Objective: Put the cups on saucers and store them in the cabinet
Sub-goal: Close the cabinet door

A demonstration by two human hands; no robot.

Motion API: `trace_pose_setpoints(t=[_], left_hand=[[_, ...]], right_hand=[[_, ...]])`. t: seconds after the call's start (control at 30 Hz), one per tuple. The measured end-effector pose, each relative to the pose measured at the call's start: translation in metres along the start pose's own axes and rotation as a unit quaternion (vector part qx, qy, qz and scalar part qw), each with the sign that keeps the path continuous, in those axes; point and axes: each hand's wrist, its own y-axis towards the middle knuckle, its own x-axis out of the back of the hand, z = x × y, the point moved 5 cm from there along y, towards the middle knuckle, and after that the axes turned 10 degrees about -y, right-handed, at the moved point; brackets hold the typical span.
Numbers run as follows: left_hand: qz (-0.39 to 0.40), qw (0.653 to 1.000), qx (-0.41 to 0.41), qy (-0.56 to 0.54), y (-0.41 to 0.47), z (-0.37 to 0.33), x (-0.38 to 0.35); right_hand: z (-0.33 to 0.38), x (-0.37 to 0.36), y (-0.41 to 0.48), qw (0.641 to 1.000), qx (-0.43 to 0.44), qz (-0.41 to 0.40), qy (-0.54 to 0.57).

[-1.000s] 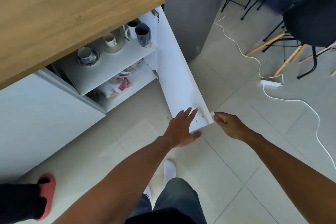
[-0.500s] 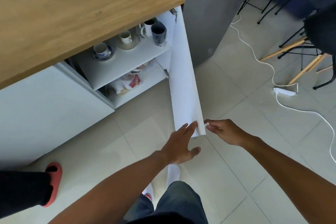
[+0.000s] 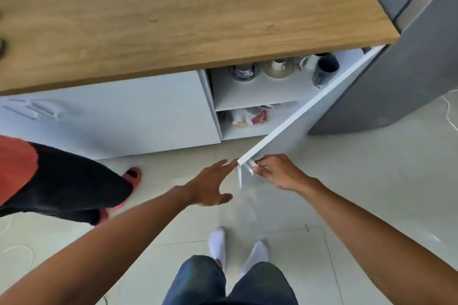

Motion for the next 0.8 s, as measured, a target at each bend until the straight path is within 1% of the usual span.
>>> trace_pose_setpoints(t=[0.1,0.2,0.33,0.43,0.57,0.8], left_hand=[[-0.044,0.998,0.03,-0.042,0.001,0.018,0.03],[-0.102,0.991,0.035,-0.076,0.012,0.034,0.059],[-0.143,0.981,0.041,-0.125,0.037,0.061,0.091],[-0.157,0.974,0.045,-0.156,0.058,0.076,0.113],[-0.178,0.962,0.062,-0.197,0.085,0.093,0.144],[-0.196,0.957,0.07,-0.204,0.12,0.109,0.19]], right_hand=[[0.021,0.009,0.041,1.0,0.0,-0.011,0.011],[0.039,0.019,0.081,1.0,-0.014,-0.018,0.011],[0.054,0.028,0.128,0.998,-0.044,-0.042,0.024],[0.061,0.037,0.16,0.995,-0.058,-0.072,0.03],[0.069,0.053,0.201,0.993,-0.056,-0.098,0.027],[0.071,0.077,0.256,0.99,-0.068,-0.117,0.033]])
